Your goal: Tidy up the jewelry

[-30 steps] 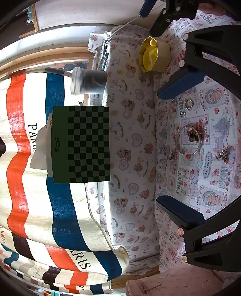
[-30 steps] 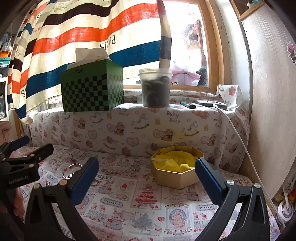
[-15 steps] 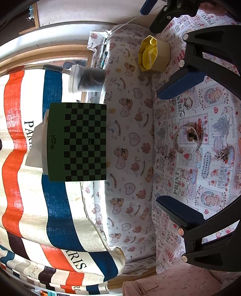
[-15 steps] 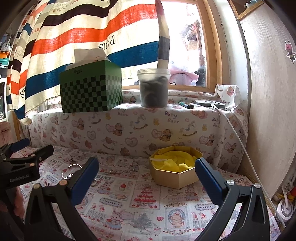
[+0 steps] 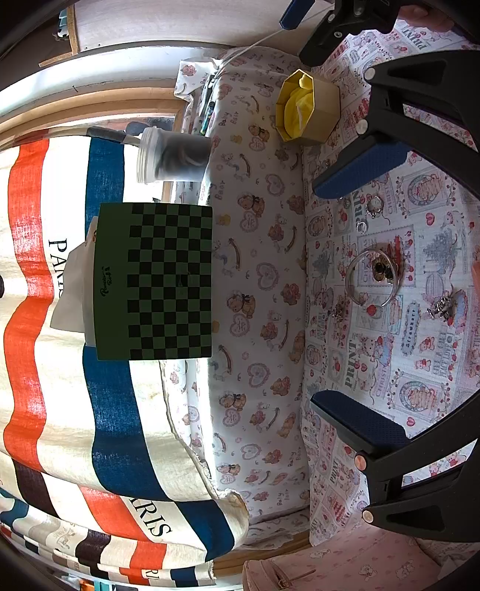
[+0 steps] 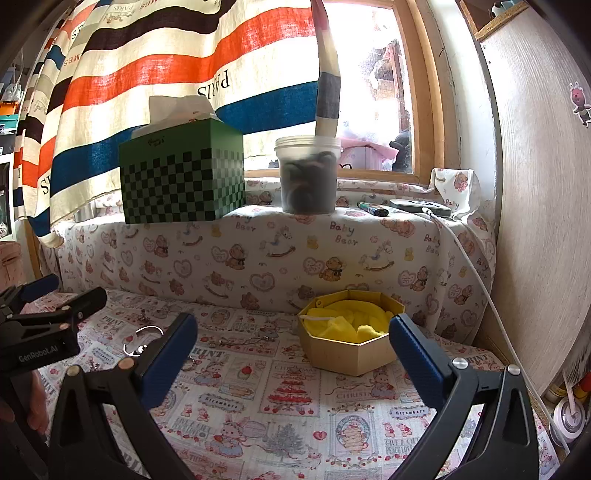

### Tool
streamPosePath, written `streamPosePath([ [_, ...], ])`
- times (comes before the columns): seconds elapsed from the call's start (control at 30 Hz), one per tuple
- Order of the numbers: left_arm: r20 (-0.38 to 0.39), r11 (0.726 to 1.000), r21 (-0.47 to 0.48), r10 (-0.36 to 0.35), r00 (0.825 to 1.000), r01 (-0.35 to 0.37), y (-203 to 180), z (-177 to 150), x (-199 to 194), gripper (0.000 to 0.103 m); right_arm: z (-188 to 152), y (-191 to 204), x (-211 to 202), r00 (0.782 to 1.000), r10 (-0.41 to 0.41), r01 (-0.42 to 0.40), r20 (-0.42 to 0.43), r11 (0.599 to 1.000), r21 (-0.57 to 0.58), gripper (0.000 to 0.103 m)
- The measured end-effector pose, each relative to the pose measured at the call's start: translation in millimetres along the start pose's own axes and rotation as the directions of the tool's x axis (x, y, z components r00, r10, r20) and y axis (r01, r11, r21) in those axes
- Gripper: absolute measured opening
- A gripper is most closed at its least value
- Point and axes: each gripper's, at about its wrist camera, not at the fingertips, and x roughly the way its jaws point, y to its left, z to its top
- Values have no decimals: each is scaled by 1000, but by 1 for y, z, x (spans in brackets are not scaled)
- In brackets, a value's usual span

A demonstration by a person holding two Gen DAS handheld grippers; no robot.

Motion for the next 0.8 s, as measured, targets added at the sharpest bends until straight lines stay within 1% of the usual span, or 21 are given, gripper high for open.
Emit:
streamPosePath([
  [0.13, 2, 1000, -3, -6, 1000, 6, 1, 0, -1, 103, 0, 0, 1, 1000, 0, 0, -1, 1000, 0, 103],
  [0.3, 23, 1000, 13, -2, 1000, 2, -4, -1, -5, 103, 0, 0, 0, 1000, 1, -1, -1, 1000, -1, 103],
  [0.5, 28, 999, 9, -41, 999, 41, -2, -1, -7, 103, 0, 0, 1, 1000, 1, -1, -2, 1000, 0, 103],
  [0.6, 28, 1000, 10, -26, 999, 25, -3, 0, -6, 103, 0, 0, 2, 1000, 1, -1, -4, 1000, 0, 103],
  [0.7, 33, 1000, 8, 10, 999, -10, -2, -1, -7, 103, -1, -1, 3, 1000, 1, -1, -10, 1000, 2, 103],
  [0.8, 31, 1000, 3, -1, 1000, 1, -1, -1, -7, 103, -2, -1, 2, 1000, -5, 5, -7, 1000, 5, 103],
])
